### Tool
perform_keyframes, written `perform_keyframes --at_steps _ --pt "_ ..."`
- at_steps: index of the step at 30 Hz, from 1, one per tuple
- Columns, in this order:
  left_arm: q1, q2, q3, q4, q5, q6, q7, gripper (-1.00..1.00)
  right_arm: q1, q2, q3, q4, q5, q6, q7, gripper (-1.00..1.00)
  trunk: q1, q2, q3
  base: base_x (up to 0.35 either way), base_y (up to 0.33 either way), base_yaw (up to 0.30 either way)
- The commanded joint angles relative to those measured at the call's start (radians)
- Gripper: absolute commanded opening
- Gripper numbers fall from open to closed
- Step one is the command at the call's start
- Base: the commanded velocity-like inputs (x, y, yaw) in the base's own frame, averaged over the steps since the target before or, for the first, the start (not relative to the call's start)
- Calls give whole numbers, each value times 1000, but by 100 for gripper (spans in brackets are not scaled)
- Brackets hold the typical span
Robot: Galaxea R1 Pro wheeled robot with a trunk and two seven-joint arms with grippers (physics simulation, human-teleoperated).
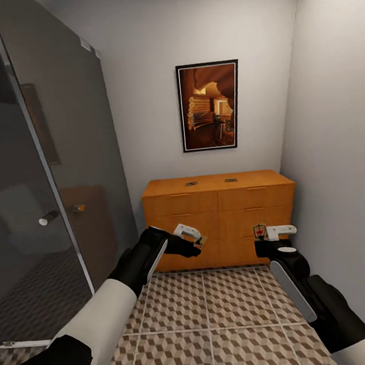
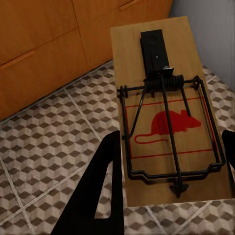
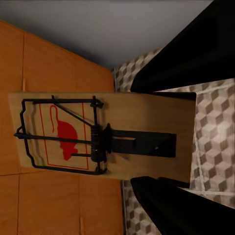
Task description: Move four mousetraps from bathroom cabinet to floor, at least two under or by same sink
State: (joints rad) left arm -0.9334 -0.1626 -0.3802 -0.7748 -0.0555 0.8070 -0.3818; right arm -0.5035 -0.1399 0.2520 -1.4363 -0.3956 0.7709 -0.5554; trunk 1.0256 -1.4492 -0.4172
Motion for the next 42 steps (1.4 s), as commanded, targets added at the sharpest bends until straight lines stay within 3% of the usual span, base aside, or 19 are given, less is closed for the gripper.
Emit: perform_keyframes --at_steps 1,22,34,38,39,42 --pt "-1 0 0 -1 -7 3 -5 -100 -1 -1 3 -1 -9 2 -10 -100 -1 -1 -1 -337 0 0" --pt "-1 0 0 -1 -8 1 -5 -100 -1 0 3 25 -4 1 -13 -100 -1 -1 -1 -333 0 0" --pt "-1 0 0 4 -5 -28 -3 -100 -1 0 3 31 -5 1 -14 -100 -1 -1 -1 -50 0 30" --pt "-1 1 3 68 -6 -55 -2 -100 -1 2 4 34 -3 1 -14 -100 -1 -1 1 -1 0 243" --pt "-1 9 23 133 -6 -103 -1 -100 -1 4 4 51 -3 1 -14 -100 -1 -1 1 0 0 265" --pt "-1 18 62 218 -6 -163 11 -100 -1 5 5 74 -2 0 -13 -100 -1 -1 2 0 0 267"
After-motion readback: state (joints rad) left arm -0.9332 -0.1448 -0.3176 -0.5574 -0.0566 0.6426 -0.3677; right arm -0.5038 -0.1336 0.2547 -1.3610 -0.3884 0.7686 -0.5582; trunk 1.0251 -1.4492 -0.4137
